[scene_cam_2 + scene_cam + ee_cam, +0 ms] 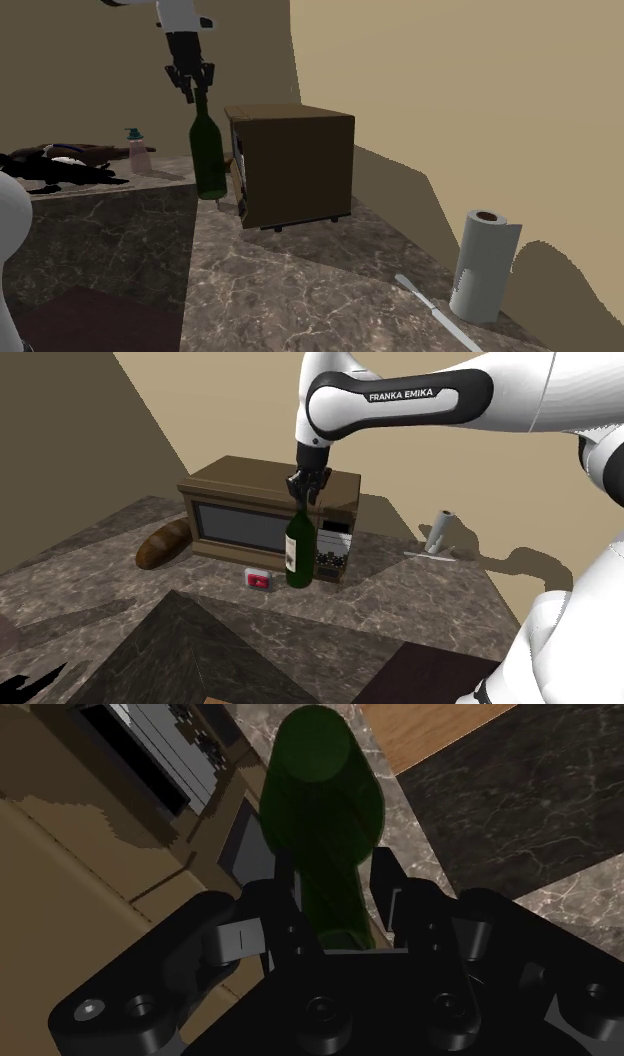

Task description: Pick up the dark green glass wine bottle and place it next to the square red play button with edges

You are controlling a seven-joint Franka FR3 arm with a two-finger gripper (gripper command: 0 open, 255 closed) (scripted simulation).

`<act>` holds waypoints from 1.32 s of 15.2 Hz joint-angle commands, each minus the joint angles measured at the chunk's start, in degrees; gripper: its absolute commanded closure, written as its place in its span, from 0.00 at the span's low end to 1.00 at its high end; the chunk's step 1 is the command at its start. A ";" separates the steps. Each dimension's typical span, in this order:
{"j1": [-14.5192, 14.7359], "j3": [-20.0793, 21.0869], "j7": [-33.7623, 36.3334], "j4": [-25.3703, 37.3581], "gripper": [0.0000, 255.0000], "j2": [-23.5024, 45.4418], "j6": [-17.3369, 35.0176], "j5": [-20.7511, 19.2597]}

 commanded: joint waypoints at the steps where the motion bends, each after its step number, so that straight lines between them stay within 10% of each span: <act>1: 0.05 0.05 0.20 -1.91 1.00 -0.35 1.62 -0.04; 20: -0.01 -0.01 0.86 -12.49 1.00 1.17 13.70 -0.34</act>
